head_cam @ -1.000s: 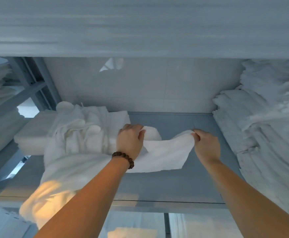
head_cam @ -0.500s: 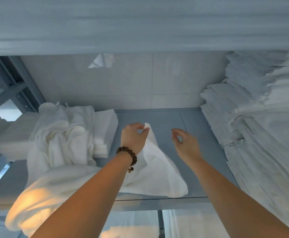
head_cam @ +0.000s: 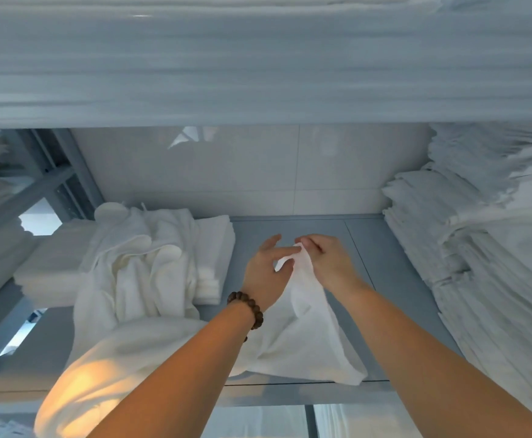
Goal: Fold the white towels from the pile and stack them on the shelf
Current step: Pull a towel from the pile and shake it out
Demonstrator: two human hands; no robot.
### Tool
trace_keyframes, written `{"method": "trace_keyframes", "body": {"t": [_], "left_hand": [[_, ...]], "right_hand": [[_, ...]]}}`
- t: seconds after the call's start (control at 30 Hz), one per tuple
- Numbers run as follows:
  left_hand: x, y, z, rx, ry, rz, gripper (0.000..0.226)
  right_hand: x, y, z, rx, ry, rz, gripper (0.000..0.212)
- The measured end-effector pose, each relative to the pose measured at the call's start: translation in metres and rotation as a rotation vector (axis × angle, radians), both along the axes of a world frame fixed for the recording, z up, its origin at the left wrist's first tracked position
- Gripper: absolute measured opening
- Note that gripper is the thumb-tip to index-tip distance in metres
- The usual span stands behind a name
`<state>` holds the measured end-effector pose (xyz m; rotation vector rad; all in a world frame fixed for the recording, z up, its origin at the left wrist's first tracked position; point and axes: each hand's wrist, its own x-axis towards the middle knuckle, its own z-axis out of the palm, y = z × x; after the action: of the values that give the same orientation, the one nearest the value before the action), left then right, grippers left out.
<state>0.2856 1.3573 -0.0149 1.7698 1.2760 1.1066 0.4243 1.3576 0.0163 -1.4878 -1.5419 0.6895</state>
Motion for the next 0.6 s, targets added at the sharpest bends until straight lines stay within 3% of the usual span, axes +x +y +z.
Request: {"method": "trace_keyframes", "body": {"t": [0.1, 0.2, 0.27, 0.33, 0.47, 0.6], "left_hand": [[-0.001, 0.003, 0.001, 0.065, -0.015, 0.067, 0.021], [0.004, 0.009, 0.000, -0.073, -0.040, 0.026, 0.027], [0.007, 0.015, -0.004, -0.095, 0.105, -0.010, 0.015], [0.011, 0.020, -0.007, -0.047, 0.193, -0.008, 0.019], [0.028, 0.022, -0.002, 0.038, 0.151, -0.012, 0.020], [0.050, 0.024, 0.005, 0.131, 0.216, -0.115, 0.012]], "right_hand": [[0.002, -0.003, -0.001, 0.041, -0.012, -0.003, 0.024], [0.005, -0.008, 0.001, 0.072, 0.039, -0.006, 0.022], [0.014, -0.009, 0.003, 0.101, 0.026, -0.030, 0.021], [0.028, -0.011, 0.004, 0.099, -0.027, -0.029, 0.018], [0.055, -0.018, 0.005, 0.052, -0.215, 0.013, 0.009], [0.080, -0.024, 0.007, 0.146, -0.156, -0.154, 0.008]]}}
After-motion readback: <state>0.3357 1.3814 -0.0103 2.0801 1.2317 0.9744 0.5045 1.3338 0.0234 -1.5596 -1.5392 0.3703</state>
